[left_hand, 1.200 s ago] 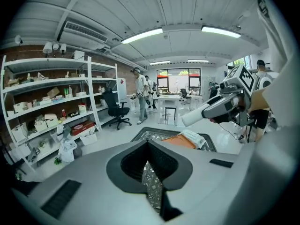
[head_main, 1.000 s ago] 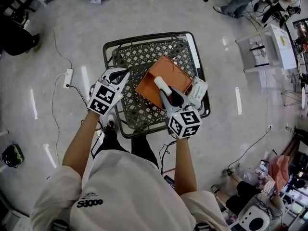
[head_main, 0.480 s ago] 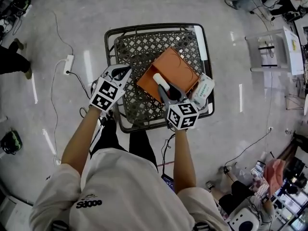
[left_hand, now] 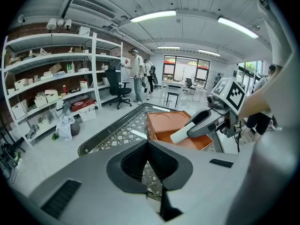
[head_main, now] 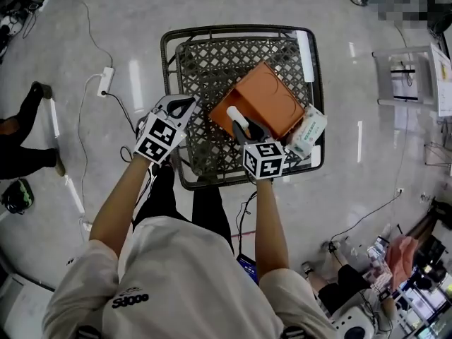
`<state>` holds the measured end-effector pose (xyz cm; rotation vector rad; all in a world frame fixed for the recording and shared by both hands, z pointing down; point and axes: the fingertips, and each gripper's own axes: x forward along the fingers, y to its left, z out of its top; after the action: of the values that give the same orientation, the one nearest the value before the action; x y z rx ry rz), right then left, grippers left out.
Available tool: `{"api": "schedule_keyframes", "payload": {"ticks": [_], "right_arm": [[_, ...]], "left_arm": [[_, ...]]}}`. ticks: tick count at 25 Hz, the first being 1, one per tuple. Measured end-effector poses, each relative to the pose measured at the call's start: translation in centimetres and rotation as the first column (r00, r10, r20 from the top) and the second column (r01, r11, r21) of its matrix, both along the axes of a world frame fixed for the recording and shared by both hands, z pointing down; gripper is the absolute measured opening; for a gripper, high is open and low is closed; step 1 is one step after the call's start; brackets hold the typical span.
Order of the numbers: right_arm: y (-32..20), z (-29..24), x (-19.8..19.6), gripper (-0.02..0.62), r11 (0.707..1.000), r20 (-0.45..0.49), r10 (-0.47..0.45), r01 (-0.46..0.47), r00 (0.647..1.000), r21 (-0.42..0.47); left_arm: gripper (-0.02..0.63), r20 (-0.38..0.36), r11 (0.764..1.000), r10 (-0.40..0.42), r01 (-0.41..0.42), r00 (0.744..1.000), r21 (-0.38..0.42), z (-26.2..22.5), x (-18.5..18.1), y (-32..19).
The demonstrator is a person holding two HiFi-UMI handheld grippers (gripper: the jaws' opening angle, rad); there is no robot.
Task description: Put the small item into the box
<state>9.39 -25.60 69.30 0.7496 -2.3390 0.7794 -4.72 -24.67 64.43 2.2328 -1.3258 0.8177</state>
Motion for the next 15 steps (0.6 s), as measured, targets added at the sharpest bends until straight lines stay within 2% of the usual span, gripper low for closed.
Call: {"api": "schedule_keyframes", "payload": {"ticks": [15], "right_arm": [[0.4, 6.3, -2.6, 0.141, 0.983, -0.004, -0.105, 0.104, 0.994, -0.149]], "left_arm": [[0.002, 0.003, 0.999, 0.017, -0.016, 1.0, -0.042, 2.9, -0.2, 1.3]]}}
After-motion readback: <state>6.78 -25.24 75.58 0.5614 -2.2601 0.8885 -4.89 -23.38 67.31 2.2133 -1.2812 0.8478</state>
